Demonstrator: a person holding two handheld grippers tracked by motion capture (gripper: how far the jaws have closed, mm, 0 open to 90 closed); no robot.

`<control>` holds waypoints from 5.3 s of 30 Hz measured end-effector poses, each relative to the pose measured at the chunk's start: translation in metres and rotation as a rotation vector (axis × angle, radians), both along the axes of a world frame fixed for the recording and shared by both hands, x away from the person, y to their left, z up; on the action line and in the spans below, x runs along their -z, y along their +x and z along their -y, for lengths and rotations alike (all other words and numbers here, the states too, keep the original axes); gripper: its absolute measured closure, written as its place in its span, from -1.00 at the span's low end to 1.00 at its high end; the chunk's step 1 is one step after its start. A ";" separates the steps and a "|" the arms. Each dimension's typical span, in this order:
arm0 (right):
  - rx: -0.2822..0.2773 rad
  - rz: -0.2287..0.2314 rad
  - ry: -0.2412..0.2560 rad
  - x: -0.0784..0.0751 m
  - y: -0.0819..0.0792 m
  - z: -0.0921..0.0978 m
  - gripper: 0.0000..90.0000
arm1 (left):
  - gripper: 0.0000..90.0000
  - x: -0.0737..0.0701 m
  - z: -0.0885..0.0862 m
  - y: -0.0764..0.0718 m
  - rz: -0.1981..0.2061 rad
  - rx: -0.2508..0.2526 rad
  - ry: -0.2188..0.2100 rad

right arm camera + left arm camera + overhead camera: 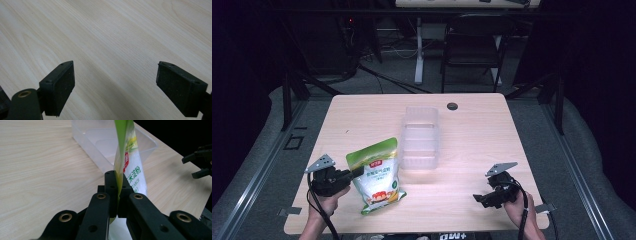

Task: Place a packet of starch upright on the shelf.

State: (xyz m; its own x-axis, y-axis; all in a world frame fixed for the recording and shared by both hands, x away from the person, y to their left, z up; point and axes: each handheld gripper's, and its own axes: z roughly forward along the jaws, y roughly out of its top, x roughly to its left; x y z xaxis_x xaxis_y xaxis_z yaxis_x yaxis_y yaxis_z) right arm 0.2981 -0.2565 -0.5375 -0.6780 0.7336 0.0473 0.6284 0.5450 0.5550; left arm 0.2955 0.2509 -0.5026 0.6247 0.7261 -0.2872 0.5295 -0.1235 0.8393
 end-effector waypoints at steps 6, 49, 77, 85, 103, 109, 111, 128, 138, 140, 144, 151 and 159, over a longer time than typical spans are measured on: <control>0.001 -0.006 0.005 0.001 0.001 0.000 -0.67 | 1.00 -0.007 0.002 -0.001 0.022 0.024 -0.002; -0.002 -0.006 0.001 0.002 0.002 0.001 -0.67 | 1.00 -0.063 -0.014 0.025 0.160 0.011 0.104; -0.032 -0.020 -0.013 0.002 0.002 0.001 -0.67 | 1.00 -0.113 0.001 0.075 0.232 0.056 0.116; -0.033 -0.019 -0.019 0.002 0.002 0.001 -0.67 | 1.00 -0.123 0.014 0.086 0.255 0.077 0.113; -0.034 -0.026 -0.015 0.002 0.003 0.001 -0.67 | 1.00 -0.133 0.049 0.108 0.299 0.140 0.089; -0.033 -0.028 -0.010 0.002 0.003 0.002 -0.67 | 1.00 -0.129 0.059 0.111 0.300 0.164 0.081; -0.035 -0.018 -0.006 0.001 0.002 0.001 -0.67 | 1.00 -0.126 0.064 0.114 0.295 0.182 0.075; -0.035 -0.047 -0.015 0.004 0.003 0.000 -0.67 | 1.00 -0.108 0.093 0.119 0.274 0.261 0.062; -0.044 -0.056 -0.017 0.005 0.003 0.001 -0.67 | 1.00 -0.098 0.105 0.122 0.262 0.284 0.049; -0.044 -0.058 -0.017 0.005 0.003 0.001 -0.67 | 1.00 -0.095 0.108 0.124 0.257 0.293 0.048; -0.045 -0.057 -0.016 0.005 0.003 0.001 -0.67 | 1.00 -0.093 0.110 0.124 0.257 0.303 0.039; -0.043 -0.056 -0.016 0.005 0.003 0.001 -0.67 | 1.00 -0.084 0.117 0.126 0.247 0.324 0.034; -0.048 -0.059 -0.017 0.005 0.003 0.001 -0.67 | 1.00 -0.069 0.126 0.131 0.218 0.352 0.048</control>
State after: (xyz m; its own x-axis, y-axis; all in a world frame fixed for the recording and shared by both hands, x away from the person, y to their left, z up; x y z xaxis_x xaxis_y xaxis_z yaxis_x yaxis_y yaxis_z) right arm 0.3013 -0.2575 -0.5425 -0.7086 0.7015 0.0763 0.6329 0.5840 0.5083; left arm 0.4263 0.1253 -0.4339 0.8797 0.4667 -0.0913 0.2581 -0.3073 0.9159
